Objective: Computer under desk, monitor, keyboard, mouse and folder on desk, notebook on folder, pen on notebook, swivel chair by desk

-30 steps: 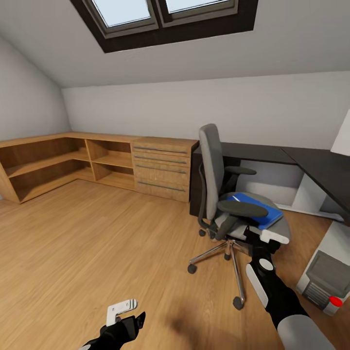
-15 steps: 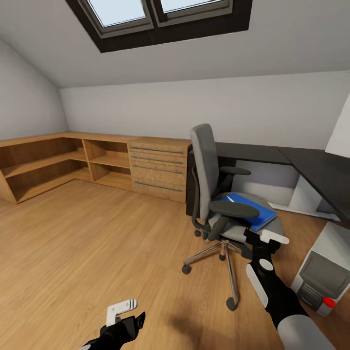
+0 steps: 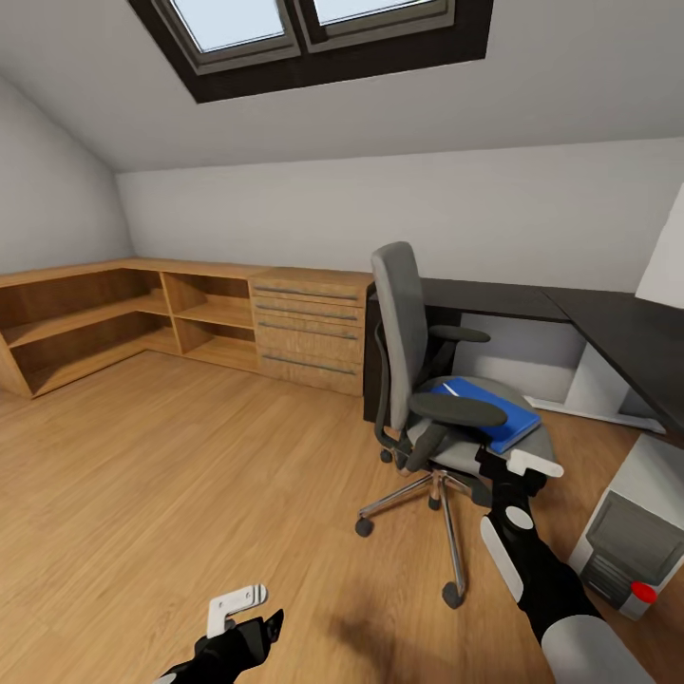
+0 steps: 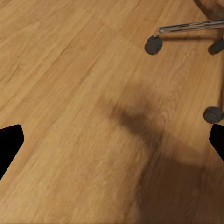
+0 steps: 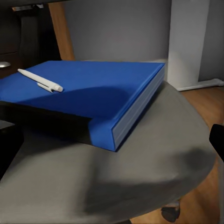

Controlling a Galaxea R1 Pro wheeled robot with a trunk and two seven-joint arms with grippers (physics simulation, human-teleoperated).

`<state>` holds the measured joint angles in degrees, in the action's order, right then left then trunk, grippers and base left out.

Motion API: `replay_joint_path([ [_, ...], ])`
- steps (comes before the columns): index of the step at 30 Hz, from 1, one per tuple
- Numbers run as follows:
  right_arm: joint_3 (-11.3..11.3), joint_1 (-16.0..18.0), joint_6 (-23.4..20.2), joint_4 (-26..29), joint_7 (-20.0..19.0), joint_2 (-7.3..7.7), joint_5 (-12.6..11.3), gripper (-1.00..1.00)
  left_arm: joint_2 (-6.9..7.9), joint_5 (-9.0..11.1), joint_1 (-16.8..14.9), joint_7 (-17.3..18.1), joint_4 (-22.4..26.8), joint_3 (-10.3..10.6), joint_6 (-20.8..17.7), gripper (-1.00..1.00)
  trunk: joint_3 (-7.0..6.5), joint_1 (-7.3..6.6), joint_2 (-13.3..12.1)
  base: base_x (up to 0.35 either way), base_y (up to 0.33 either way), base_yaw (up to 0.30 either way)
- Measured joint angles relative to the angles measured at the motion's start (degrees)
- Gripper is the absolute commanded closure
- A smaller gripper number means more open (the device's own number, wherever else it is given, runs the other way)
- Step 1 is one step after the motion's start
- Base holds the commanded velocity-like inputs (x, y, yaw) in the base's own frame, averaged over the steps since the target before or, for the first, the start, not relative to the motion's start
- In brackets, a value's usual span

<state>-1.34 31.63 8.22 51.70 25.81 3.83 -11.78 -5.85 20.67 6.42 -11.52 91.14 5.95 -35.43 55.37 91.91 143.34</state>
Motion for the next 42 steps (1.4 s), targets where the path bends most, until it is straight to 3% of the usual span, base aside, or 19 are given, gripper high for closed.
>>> replay_joint_path([
  [31,-0.2,0.0,0.1,-3.7,-0.3,-0.07,0.0,-1.00,0.04,0.1,0.0,0.0,0.1,-0.1,0.0,-1.00,0.00,0.00,0.0,0.024,0.000,0.000],
  [42,-0.2,0.0,0.1,-3.9,-0.3,-0.09,0.0,-1.00,0.05,0.1,0.0,0.0,0.3,-0.1,0.0,-1.00,0.00,-0.01,0.0,0.174,0.000,0.000],
])
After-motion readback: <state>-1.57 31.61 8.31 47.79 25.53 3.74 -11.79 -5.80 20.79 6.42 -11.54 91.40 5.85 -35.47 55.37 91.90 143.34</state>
